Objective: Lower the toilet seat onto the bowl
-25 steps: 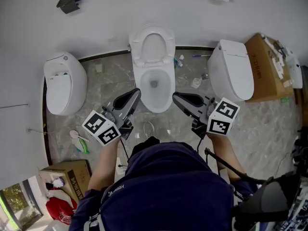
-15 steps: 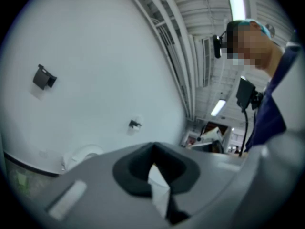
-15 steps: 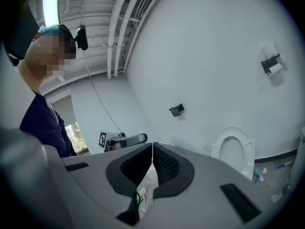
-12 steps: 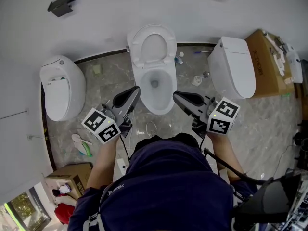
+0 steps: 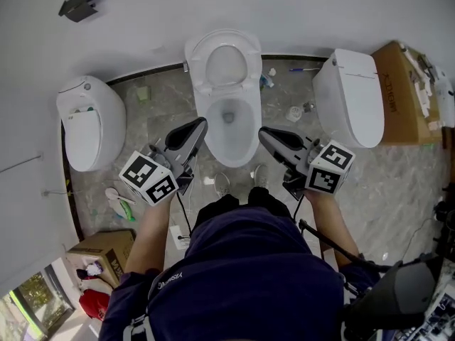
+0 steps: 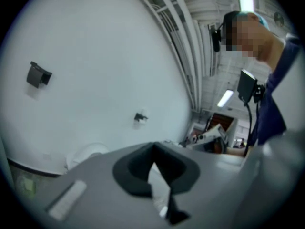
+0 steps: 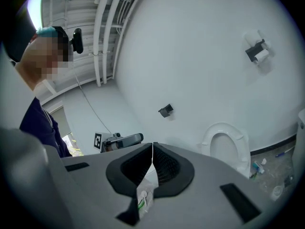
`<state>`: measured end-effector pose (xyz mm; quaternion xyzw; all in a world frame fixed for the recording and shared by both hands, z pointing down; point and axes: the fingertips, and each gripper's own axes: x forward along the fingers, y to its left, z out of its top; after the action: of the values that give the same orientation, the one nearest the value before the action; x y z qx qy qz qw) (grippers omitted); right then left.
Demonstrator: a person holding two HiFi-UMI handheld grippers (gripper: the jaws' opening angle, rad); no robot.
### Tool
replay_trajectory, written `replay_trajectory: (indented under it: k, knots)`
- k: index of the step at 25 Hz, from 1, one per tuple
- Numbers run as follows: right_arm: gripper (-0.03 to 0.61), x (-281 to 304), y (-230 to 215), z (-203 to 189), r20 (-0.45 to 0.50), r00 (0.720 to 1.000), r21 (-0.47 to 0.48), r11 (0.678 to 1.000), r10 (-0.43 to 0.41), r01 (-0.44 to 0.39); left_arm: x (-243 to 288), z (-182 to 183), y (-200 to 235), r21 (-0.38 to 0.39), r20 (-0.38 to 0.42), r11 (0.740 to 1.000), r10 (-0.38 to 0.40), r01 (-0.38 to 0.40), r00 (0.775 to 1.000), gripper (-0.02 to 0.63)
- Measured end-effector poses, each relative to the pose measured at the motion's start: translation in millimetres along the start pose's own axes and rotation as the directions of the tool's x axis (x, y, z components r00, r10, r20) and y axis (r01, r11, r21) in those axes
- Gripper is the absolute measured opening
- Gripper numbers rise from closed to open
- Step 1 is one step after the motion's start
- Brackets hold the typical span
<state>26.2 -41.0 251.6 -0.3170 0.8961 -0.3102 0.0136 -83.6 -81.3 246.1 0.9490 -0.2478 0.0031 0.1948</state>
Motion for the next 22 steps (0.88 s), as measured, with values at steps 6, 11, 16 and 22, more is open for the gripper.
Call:
replay_trajectory:
  k: [6, 11, 16, 22]
  knots:
    - [0.009, 4.7, -41.8, 21.2, -0.036, 0.999, -0.013, 0.999, 0.035, -0.036, 40.0, -1.9, 14.1, 0.002, -0.021, 0.998, 0.058, -0.058, 0.998, 0.002]
    - [0.009, 4.0, -76.5, 32.4, -0.054, 0.997, -0.004, 0.999, 0.047, -0.047, 77.7, -2.0, 30.1, 0.031, -0.047, 0.996, 0.083, -0.081, 0.995, 0.002]
    - [0.009, 7.3, -99.2, 35.9, -0.066, 0.997, 0.000, 0.999, 0.042, -0.042, 105.5, -12.0, 60.7, 0.067, -0.088, 0.993, 0.101, -0.095, 0.991, 0.002]
    - [0.009, 7.6, -116.1, 32.7, -0.086, 0.996, 0.014, 1.000, 0.024, -0.022, 133.9, -14.7, 107.2, 0.118, -0.126, 0.988, 0.118, -0.103, 0.985, 0.002]
